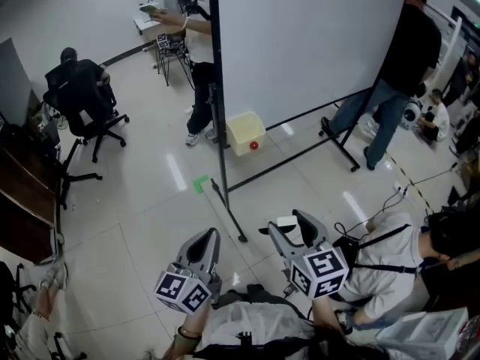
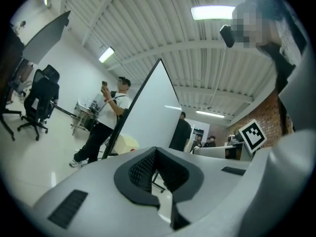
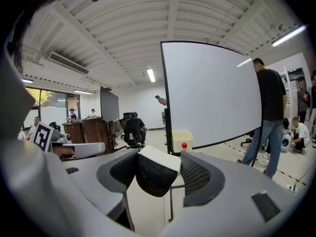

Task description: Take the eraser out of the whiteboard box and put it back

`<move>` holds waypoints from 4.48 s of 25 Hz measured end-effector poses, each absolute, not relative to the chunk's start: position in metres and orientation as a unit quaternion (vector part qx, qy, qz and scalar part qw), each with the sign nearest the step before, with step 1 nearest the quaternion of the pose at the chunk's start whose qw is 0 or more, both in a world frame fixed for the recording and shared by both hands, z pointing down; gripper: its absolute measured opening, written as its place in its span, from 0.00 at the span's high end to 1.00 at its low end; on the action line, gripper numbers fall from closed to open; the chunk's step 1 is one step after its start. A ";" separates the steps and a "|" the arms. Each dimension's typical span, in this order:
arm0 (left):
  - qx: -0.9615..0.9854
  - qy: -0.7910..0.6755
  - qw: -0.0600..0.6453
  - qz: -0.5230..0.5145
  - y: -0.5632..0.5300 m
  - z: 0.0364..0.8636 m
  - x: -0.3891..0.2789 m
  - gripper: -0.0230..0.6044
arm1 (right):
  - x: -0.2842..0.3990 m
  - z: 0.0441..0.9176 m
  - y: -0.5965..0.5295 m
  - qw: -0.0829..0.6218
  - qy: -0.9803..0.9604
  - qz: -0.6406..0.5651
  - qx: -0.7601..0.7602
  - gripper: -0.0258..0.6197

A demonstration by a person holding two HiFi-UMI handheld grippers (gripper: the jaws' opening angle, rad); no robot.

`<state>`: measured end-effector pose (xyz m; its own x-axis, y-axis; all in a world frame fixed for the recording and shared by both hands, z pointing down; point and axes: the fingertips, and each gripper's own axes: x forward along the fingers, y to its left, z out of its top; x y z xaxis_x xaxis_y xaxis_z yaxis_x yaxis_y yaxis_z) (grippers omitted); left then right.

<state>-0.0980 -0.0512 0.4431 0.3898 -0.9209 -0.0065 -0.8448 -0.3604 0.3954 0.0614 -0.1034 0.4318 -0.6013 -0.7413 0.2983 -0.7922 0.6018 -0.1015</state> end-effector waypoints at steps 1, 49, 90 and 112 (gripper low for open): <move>0.822 -0.534 0.167 -0.103 -0.050 0.446 -0.090 0.98 | 0.066 0.434 -0.102 0.113 -0.887 0.116 0.433 0.54; 0.712 -0.671 0.161 -0.131 -0.038 0.455 -0.114 0.98 | 0.013 0.406 -0.360 0.104 -0.918 0.017 0.382 0.54; 0.758 -0.610 0.175 -0.149 -0.165 0.451 -0.183 0.99 | 0.031 0.396 -0.332 -0.056 -0.877 0.119 0.462 0.93; 0.784 -0.579 0.183 -0.132 -0.029 0.463 -0.029 0.98 | 0.103 0.477 -0.090 0.064 -0.900 0.174 0.395 0.93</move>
